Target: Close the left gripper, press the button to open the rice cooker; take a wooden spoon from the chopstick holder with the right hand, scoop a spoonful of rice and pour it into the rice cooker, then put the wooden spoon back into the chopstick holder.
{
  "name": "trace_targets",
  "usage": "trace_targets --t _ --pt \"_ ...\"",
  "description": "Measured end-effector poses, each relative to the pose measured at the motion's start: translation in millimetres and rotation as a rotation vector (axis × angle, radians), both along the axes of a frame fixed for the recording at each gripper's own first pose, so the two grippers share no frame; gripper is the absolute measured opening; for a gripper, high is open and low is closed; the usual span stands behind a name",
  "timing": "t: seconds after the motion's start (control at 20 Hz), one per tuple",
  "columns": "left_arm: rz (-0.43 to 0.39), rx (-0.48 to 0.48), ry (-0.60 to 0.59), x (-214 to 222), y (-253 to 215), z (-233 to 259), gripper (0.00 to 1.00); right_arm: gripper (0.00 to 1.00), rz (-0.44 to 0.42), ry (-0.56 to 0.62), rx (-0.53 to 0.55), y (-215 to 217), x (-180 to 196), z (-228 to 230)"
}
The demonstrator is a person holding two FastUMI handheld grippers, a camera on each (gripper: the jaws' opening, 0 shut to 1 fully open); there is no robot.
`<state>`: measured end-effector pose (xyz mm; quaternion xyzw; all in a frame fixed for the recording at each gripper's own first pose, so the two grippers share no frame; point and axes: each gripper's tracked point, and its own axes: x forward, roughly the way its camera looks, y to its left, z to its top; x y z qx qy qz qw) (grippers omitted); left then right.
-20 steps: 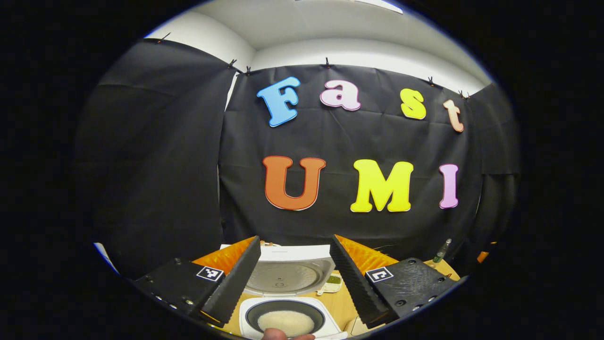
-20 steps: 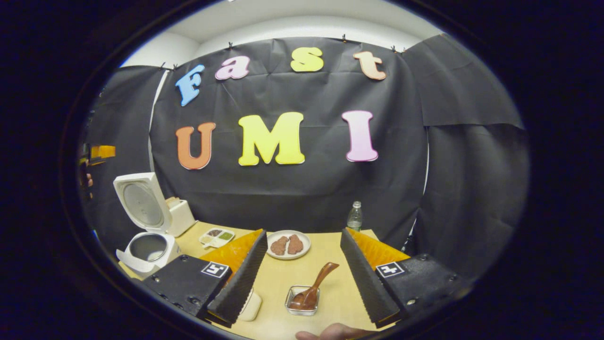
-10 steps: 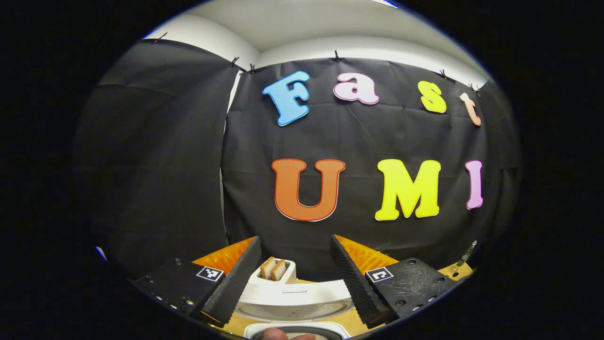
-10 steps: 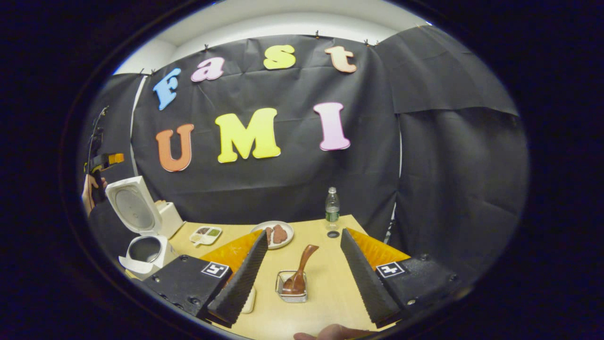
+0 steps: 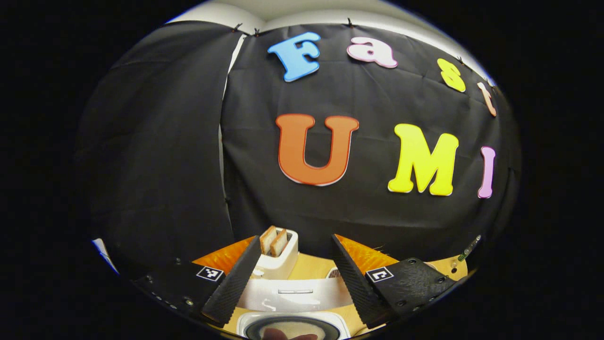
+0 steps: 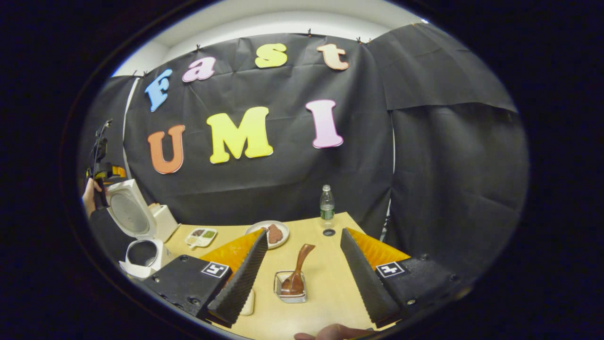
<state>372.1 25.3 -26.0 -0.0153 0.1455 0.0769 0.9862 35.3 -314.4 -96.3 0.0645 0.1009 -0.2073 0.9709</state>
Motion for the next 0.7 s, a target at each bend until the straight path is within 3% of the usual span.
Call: trace_targets --t 0.05,0.3,0.7 --pt "0.007 0.037 -0.004 -2.8 2.8 4.8 0.94 0.98 0.008 -0.002 0.002 3.4 3.0 0.5" --pt "-0.007 -0.012 0.079 -32.8 -8.4 -1.9 0.97 0.98 0.067 -0.002 0.007 24.6 9.8 5.4" --pt "-0.079 -0.149 0.268 -145.3 -48.8 -48.6 0.96 0.98 0.177 -0.031 0.037 69.8 -0.8 6.2"
